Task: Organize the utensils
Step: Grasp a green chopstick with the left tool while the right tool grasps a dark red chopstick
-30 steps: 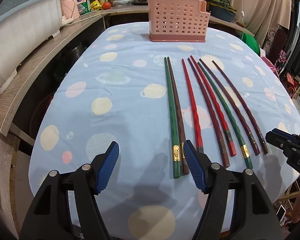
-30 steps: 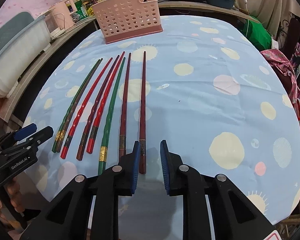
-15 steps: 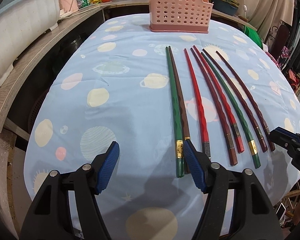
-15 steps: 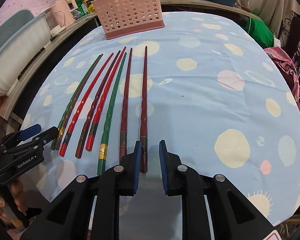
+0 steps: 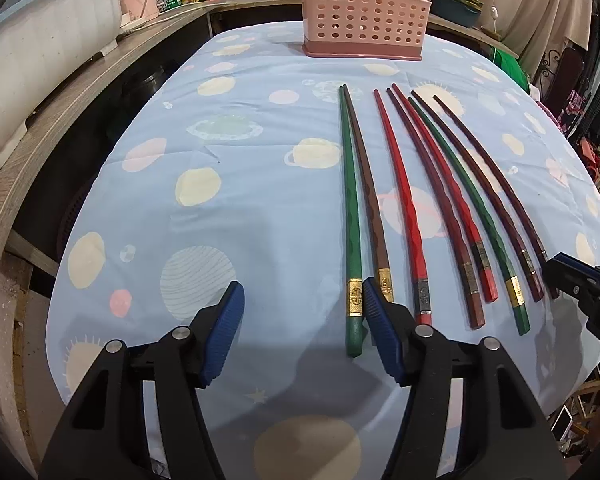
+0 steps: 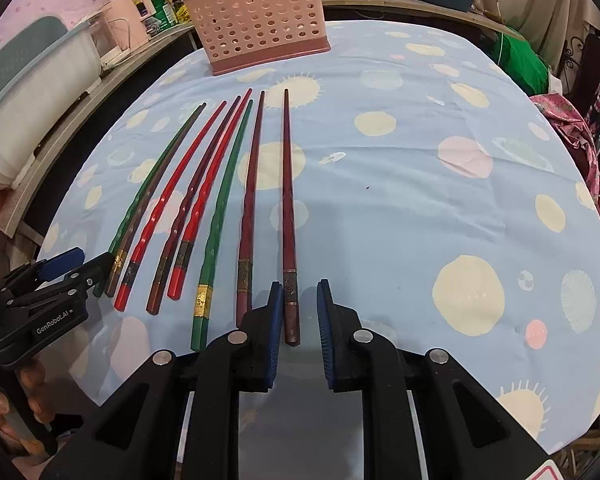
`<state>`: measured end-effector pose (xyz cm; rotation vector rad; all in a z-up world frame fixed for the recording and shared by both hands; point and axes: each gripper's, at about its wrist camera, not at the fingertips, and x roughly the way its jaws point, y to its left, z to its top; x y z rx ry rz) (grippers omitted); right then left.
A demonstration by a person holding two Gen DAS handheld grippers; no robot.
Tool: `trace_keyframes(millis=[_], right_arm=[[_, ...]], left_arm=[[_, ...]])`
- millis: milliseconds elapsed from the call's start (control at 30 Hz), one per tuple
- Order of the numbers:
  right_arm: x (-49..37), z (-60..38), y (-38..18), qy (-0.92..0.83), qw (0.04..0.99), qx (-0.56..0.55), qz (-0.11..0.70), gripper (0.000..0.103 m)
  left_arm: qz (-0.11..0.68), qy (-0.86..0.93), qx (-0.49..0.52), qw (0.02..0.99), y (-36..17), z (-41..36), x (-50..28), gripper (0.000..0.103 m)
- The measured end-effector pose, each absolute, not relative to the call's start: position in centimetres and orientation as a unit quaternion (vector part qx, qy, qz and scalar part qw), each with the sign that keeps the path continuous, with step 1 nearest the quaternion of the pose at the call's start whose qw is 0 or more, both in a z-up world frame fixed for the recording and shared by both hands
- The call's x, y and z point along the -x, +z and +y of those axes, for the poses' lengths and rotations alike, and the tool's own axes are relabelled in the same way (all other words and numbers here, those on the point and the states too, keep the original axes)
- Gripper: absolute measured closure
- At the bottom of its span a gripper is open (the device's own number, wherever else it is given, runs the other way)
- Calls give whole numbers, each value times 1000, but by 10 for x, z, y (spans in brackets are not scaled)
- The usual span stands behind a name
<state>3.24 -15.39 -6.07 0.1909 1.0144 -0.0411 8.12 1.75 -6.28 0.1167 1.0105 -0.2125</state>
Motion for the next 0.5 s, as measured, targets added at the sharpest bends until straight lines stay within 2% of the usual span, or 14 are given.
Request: trace_keyframes(millis=[67,133,200,267,500], right_arm=[[-33,-154,-61,-19,871,-90,484,88],[-33,-154,-61,-20,871,-87,483,89],[-32,-154,-61,-22,872,-85,482,93],[-32,-155,-61,-22,871,-88,482,95],[-31,-157,-50,-18,876,-93,472,96]], left_arm=[[481,-105,-57,869,-62,16,-81,55],[478,-107,-58,870,-61,15,-80,67],[478,-113,-56,869,-60,15,-79,86],[480,-118,-50,868,-59,17,-79,95],[488,-125,-29,863,-52,20,-79,96]])
